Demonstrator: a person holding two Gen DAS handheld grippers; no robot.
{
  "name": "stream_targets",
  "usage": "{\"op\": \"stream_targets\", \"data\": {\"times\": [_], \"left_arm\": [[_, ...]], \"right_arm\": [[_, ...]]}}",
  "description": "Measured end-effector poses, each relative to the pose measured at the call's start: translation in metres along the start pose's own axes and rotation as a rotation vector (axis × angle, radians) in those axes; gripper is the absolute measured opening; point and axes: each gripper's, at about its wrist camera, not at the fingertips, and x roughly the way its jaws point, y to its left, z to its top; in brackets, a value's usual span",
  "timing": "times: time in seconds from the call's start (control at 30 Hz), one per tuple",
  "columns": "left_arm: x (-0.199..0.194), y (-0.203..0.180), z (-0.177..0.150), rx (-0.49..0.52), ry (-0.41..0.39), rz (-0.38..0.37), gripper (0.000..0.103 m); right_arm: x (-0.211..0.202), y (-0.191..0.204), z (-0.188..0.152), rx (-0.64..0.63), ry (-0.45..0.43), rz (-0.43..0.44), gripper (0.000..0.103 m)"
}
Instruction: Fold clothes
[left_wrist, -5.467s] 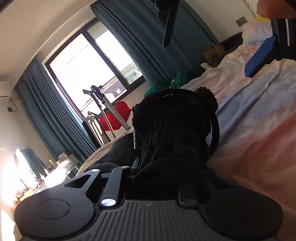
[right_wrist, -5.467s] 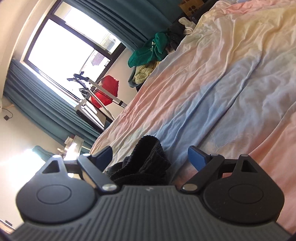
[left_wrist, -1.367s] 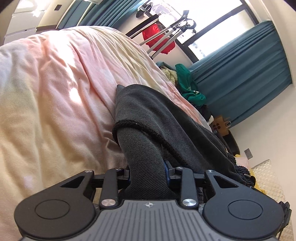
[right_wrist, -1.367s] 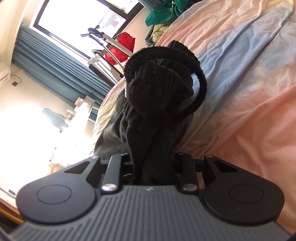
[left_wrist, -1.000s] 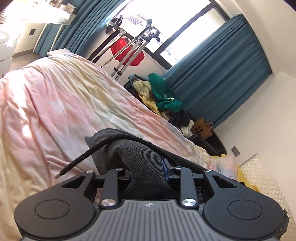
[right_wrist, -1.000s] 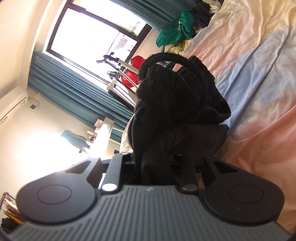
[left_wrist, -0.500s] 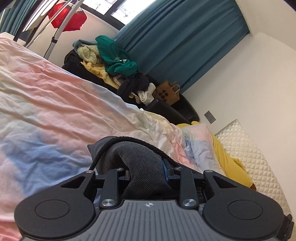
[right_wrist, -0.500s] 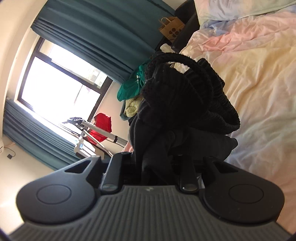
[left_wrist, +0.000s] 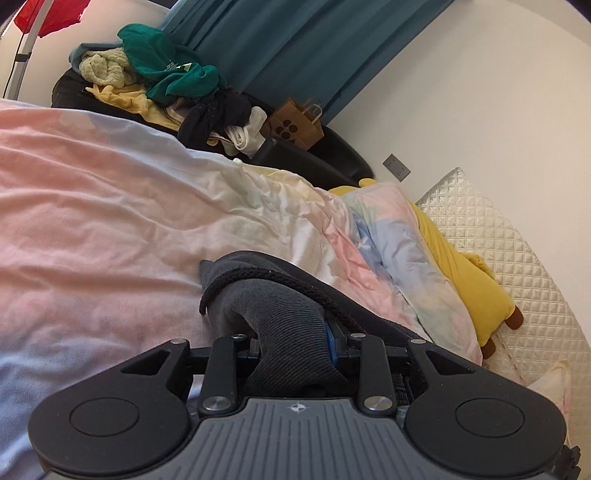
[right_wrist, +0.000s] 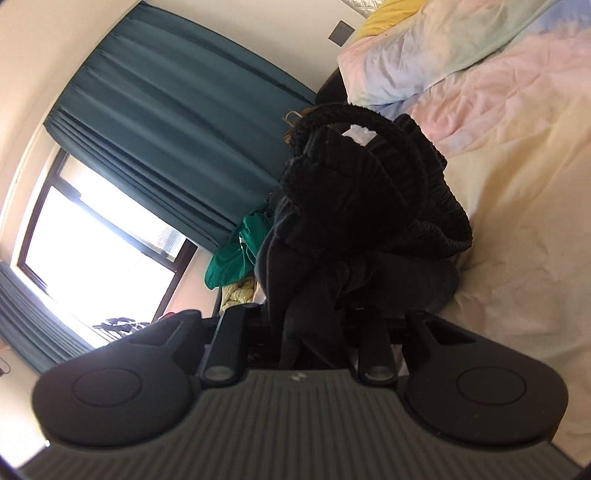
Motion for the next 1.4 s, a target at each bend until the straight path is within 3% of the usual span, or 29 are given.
{"op": "stream_targets", "data": {"times": [0.13,0.3,0.43,0.5,0.6,0.67,0.9,1.13,1.4], "left_arm": [[-0.004,0.036,-0.028,-0.020,0.035,0.040,0.032],[-0.012,0.049,-0.053,0.022,0.056,0.079,0.037],[-0.030,0.040,-0.061,0.044,0.045,0.137,0.054],[-0.047,0.033,-0.059,0.060,0.045,0.166,0.055],[-0.079,0.019,-0.053,0.092,0.050,0.204,0.068],[-0.106,0.004,-0.049,0.128,0.035,0.218,0.071],[-0.202,-0.057,-0.044,0.244,-0.045,0.219,0.082],[-0.289,-0.117,-0.068,0.397,-0.117,0.202,0.102],[-0.386,-0.151,-0.104,0.479,-0.232,0.213,0.103]], "right_arm": [[-0.009,-0.013,-0.033,-0.022,0.048,-0.005,0.027],[-0.018,-0.041,-0.065,0.074,0.104,-0.068,0.029],[-0.021,-0.059,-0.072,0.227,0.105,-0.114,0.032],[-0.023,-0.050,-0.069,0.246,0.113,-0.164,0.039],[-0.036,-0.035,-0.060,0.288,0.119,-0.246,0.040],[-0.051,-0.024,-0.054,0.293,0.113,-0.284,0.040],[-0.118,0.022,-0.036,0.157,0.046,-0.303,0.040],[-0.174,0.096,-0.037,-0.091,0.024,-0.277,0.040],[-0.249,0.199,-0.073,-0.405,-0.045,-0.210,0.042]]}}
